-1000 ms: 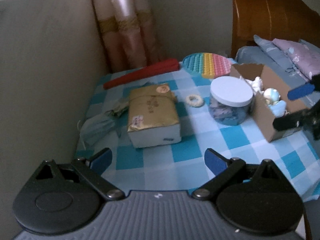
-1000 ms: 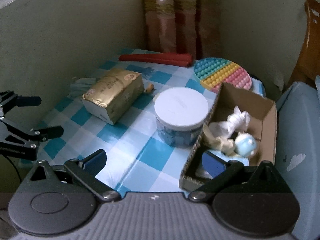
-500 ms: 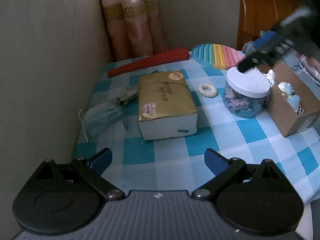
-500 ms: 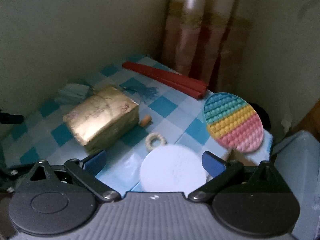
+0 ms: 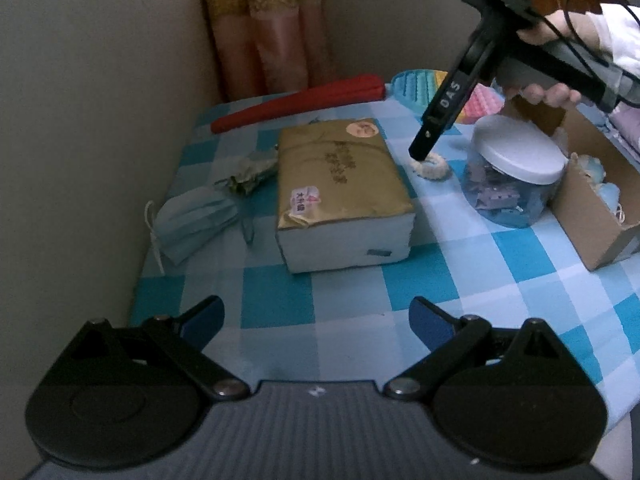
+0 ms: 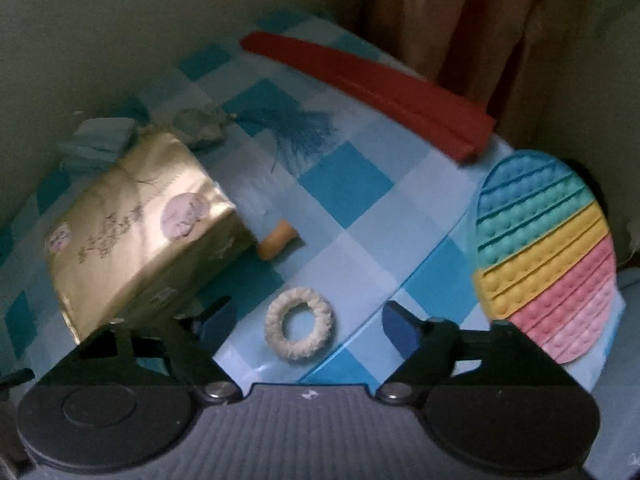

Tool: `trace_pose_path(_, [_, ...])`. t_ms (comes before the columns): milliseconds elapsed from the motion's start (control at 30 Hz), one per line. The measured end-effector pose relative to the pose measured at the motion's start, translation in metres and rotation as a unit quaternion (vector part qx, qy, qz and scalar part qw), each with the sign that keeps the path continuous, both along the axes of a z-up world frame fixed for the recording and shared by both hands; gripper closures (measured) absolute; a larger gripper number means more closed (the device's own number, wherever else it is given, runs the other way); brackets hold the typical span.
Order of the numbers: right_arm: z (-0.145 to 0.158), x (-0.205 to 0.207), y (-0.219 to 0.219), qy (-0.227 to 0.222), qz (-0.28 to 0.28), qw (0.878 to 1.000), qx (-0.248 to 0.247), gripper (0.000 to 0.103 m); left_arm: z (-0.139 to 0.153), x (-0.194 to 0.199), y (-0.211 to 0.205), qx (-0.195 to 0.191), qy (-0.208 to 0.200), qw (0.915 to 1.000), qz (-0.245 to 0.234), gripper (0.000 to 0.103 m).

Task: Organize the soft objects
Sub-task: 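Move the right gripper to the cream ring and grasp it, then grasp the small orange peg with the left gripper while the right gripper holds the ring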

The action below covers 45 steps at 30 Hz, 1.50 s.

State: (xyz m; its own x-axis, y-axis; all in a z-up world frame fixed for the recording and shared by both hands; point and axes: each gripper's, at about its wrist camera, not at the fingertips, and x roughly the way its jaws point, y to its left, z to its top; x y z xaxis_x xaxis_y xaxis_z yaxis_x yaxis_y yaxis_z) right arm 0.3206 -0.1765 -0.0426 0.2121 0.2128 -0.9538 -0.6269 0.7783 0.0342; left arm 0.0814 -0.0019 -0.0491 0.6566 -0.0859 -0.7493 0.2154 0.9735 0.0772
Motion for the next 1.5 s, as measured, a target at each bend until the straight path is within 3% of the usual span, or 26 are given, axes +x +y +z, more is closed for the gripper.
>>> trace_pose_path(267, [-0.019, 0.004, 0.015, 0.025, 0.006, 0.999, -0.025, 0.033, -0.008, 0.005, 0.006, -0.006, 0.010, 0.9999, 0.002, 0.005])
trace_pose_path(367, [-0.024, 0.006, 0.018, 0.032, 0.003, 0.999, -0.031, 0.042, -0.008, 0.005, 0.008, -0.006, 0.011, 0.9999, 0.003, 0.005])
trace_pose_path(500, [-0.032, 0.008, 0.021, 0.035, 0.000, 0.999, -0.042, 0.044, -0.008, 0.005, 0.010, -0.007, 0.010, 0.9999, 0.005, 0.005])
trace_pose_path(867, [-0.030, 0.002, 0.024, 0.035, -0.006, 0.998, -0.043, 0.062, -0.007, 0.004, 0.015, 0.002, 0.009, 1.0000, 0.002, 0.005])
trace_pose_path(1167, [-0.006, -0.012, 0.020, 0.026, -0.018, 0.999, -0.016, 0.064, 0.016, 0.006, 0.020, 0.028, -0.011, 0.9993, -0.022, 0.005])
trace_pose_path(1500, [0.045, -0.050, 0.012, -0.014, -0.013, 1.000, 0.024, 0.064, 0.060, 0.021, 0.036, 0.025, -0.030, 0.9992, -0.001, 0.005])
